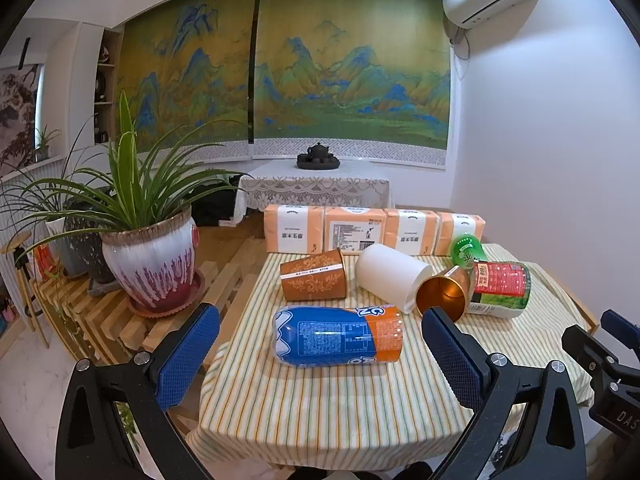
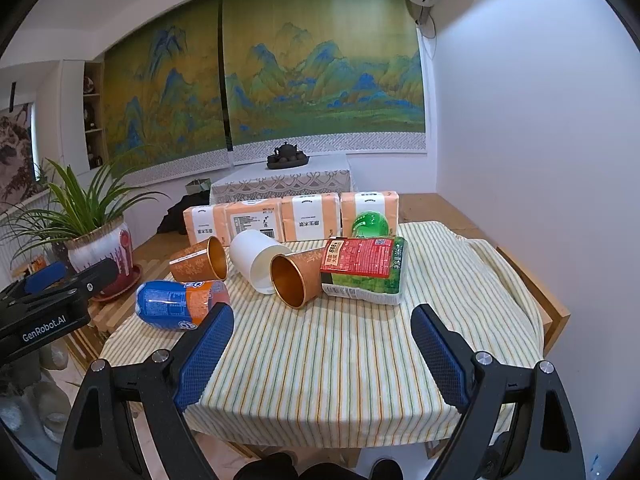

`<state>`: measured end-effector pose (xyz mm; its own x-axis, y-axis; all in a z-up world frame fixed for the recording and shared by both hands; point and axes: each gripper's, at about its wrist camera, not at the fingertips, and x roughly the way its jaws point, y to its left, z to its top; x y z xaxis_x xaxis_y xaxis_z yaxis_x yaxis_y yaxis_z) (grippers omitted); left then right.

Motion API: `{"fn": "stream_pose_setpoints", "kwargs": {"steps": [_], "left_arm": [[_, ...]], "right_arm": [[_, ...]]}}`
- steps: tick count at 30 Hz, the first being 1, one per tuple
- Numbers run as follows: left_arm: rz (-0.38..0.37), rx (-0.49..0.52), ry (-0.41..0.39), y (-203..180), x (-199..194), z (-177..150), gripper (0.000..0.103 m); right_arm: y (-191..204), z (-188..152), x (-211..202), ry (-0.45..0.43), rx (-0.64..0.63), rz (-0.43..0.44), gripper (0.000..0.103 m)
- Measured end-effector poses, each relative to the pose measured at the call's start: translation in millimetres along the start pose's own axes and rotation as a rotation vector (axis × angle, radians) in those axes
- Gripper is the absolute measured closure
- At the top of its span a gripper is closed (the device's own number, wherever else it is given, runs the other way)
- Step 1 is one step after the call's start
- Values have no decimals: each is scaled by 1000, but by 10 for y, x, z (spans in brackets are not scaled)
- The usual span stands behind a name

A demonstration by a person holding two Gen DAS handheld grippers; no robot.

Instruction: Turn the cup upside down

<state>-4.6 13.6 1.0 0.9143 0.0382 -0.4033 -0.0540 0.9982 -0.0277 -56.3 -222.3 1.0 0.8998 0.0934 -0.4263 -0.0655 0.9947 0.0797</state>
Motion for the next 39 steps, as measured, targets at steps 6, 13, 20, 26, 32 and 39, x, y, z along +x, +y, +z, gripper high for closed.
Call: {"fn": "stream_pose_setpoints", "kwargs": {"steps": [6, 13, 20, 26, 32, 39], "left_arm": [[0, 0, -3, 9, -13, 0, 1], [2, 1, -6, 6, -24, -7, 1], [1, -1, -4, 9, -21, -11, 1], [0, -1, -1, 11, -8, -18, 1], [-2, 2, 1, 2, 4, -25, 1], [-3, 2, 7, 6, 48, -45, 1]], "right_arm": [[-6, 0, 10, 4, 0, 3, 15], [1, -4, 18, -1, 0, 3, 15], [10, -4, 24, 6, -2, 4, 15], [2, 6, 36, 11, 1, 6, 15], [-1, 6, 50, 12, -2, 5, 15], [-10, 7, 85, 25, -2, 13, 15]]}}
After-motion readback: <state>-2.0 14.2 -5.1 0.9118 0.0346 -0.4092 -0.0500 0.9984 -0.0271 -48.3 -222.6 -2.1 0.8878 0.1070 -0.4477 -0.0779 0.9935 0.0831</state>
